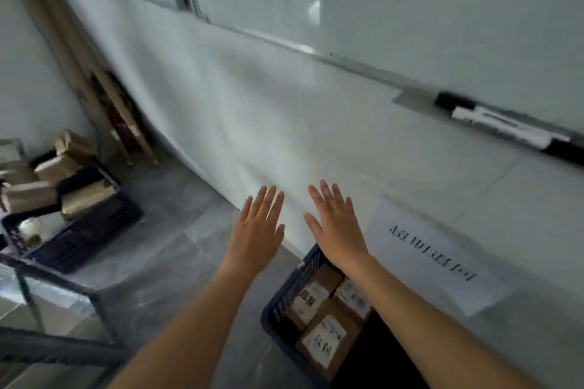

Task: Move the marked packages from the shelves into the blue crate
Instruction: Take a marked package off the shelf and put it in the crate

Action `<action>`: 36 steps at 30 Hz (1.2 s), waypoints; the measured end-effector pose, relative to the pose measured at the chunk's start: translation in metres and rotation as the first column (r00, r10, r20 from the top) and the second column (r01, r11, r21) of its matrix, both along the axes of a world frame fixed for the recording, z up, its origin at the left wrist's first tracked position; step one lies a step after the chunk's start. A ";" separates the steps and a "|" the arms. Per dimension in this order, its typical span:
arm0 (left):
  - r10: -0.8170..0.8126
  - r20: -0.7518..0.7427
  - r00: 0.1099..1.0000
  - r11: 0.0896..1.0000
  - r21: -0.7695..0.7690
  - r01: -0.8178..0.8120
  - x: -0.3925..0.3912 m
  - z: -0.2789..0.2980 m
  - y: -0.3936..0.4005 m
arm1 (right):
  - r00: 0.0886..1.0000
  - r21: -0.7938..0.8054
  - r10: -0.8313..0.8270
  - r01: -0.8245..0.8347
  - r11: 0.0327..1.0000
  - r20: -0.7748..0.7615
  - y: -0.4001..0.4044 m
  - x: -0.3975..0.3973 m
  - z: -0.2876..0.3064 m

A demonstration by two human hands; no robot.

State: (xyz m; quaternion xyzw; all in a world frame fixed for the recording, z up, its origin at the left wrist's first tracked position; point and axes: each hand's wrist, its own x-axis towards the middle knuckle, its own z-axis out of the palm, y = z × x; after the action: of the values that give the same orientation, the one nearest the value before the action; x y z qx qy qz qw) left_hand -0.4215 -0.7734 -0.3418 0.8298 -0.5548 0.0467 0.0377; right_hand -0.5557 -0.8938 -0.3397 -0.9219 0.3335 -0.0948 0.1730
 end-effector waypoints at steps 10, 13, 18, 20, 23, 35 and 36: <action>0.503 0.223 0.835 0.856 -0.261 -0.446 0.130 0.212 0.204 | 0.888 -0.239 0.422 -0.377 0.895 0.181 0.148 0.187 0.193; 0.630 0.222 0.745 0.775 -0.249 -0.581 0.153 0.238 0.305 | 0.799 -0.281 0.572 -0.515 0.810 0.183 0.252 0.245 0.218; 0.797 0.301 0.524 0.600 -0.294 -0.744 0.163 0.263 0.498 | 0.579 -0.401 0.797 -0.698 0.593 0.172 0.458 0.309 0.258; 0.878 0.277 0.390 0.467 -0.319 -0.825 0.161 0.270 0.578 | 0.498 -0.419 0.849 -0.742 0.523 0.178 0.530 0.319 0.268; 0.941 0.274 0.201 0.288 -0.330 -0.899 0.142 0.284 0.673 | 0.399 -0.406 0.901 -0.805 0.433 0.168 0.624 0.324 0.278; 0.953 0.269 -0.140 -0.052 -0.310 -0.949 0.121 0.274 0.858 | 0.082 -0.455 0.989 -0.881 0.131 0.126 0.853 0.367 0.287; 0.950 0.270 -0.158 -0.073 -0.302 -0.951 0.126 0.273 0.868 | 0.057 -0.456 0.989 -0.883 0.113 0.136 0.866 0.374 0.287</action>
State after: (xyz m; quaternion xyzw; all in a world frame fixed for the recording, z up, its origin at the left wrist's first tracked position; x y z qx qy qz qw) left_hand -0.2957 0.0949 -0.0690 0.9350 0.2401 0.2289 -0.1253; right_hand -0.1822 -0.0276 -0.0530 -0.8798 -0.4124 -0.1909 0.1395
